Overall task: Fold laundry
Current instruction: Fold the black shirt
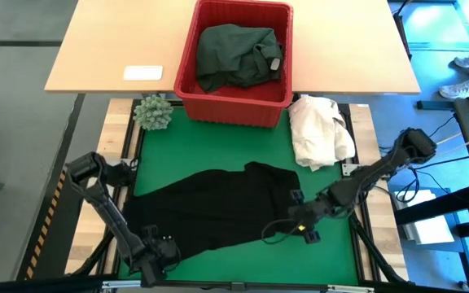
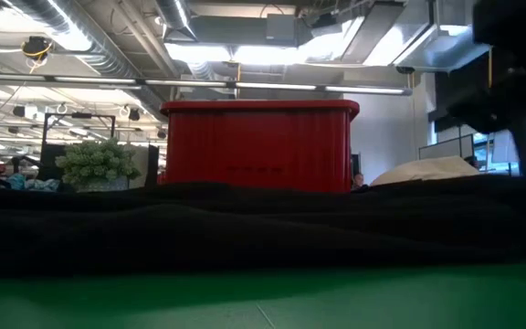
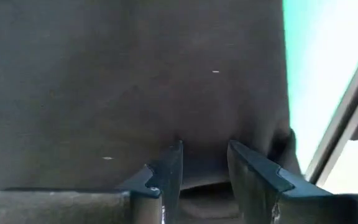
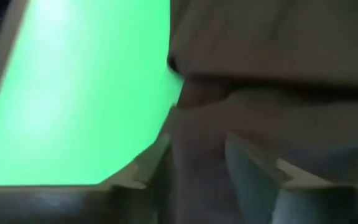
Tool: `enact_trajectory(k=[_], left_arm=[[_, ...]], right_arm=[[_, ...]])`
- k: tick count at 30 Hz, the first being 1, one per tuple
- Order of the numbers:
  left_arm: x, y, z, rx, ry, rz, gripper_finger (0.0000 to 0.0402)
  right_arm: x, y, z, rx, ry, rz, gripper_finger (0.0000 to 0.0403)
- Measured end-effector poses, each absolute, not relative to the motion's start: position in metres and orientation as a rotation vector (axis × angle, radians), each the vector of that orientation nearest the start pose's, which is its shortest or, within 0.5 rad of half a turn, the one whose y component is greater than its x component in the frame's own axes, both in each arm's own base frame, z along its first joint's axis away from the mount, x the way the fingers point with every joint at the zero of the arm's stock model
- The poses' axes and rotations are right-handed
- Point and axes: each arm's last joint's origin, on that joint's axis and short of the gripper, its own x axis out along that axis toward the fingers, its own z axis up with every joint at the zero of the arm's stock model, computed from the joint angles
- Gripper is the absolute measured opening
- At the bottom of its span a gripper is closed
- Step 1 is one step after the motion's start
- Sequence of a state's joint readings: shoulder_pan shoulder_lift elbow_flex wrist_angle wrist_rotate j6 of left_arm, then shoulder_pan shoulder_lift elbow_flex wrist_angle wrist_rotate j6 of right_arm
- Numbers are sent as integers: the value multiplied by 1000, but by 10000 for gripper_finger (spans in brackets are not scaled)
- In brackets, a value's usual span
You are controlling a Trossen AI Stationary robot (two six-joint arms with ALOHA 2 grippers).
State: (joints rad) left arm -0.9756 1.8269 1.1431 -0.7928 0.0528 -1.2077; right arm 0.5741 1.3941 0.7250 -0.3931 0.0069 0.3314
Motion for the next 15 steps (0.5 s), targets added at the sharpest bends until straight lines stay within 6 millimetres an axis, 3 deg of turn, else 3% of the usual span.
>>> enact_trajectory(k=[7,15], left_arm=[[171,-276,152,-293,1629,89,121],[158,-284,144,-287,1771,43,121]], right_arm=[[212,140,146,2,1271,353,14],[191,128,147,14,1483,231,24]])
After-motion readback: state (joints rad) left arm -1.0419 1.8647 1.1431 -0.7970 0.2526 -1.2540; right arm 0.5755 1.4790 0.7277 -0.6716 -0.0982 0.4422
